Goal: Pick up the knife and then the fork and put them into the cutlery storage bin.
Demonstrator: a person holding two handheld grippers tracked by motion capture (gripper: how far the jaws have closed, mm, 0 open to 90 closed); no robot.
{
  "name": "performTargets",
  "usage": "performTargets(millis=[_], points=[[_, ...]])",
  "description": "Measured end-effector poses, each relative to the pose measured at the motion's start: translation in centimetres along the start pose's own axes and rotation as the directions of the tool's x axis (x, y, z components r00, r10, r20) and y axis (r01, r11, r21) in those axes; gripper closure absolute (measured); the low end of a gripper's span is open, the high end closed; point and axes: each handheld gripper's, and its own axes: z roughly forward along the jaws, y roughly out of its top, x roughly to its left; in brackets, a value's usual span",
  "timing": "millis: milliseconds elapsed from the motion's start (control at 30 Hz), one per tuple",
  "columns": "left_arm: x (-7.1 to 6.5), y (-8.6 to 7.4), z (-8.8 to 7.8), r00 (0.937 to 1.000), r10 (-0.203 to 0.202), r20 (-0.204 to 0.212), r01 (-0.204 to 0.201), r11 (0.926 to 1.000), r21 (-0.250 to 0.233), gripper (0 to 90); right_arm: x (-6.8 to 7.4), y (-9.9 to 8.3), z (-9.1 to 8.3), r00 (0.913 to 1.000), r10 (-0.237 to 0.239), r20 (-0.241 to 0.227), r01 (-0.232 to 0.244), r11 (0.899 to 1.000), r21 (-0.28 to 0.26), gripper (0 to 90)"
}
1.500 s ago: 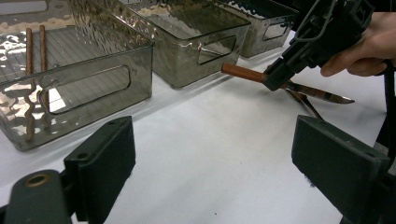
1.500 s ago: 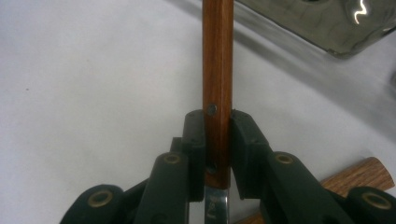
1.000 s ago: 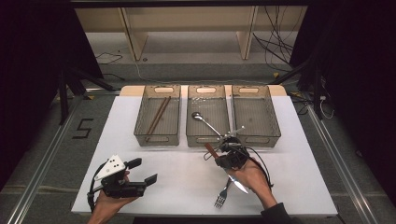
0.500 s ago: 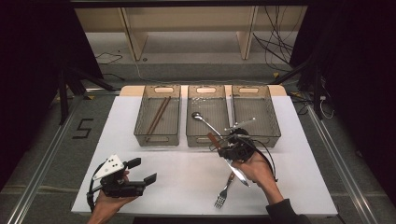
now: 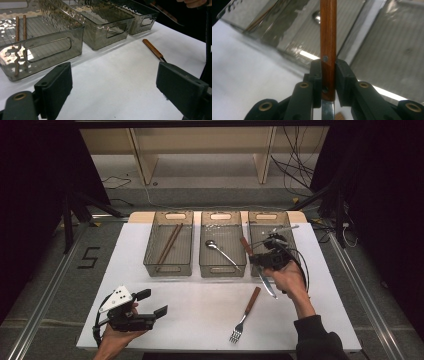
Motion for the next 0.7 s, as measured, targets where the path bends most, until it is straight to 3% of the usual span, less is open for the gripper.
performTargets(millis=[267,700], points=[[0.0,0.0,0.0,1.0,0.0,0.0,0.0,1.0,0.0,13.3,-2.1,2.7,-0.6,0.9987,0.039,0.033,-0.038,0.998,-0.055,77.5],[0.1,0.0,-0.1,1.0,-0.006,0.004,0.006,1.0,-0.004,13.3,-4.6,6.0,0.3,0.9914,0.105,0.077,-0.097,0.99,-0.106,77.5]])
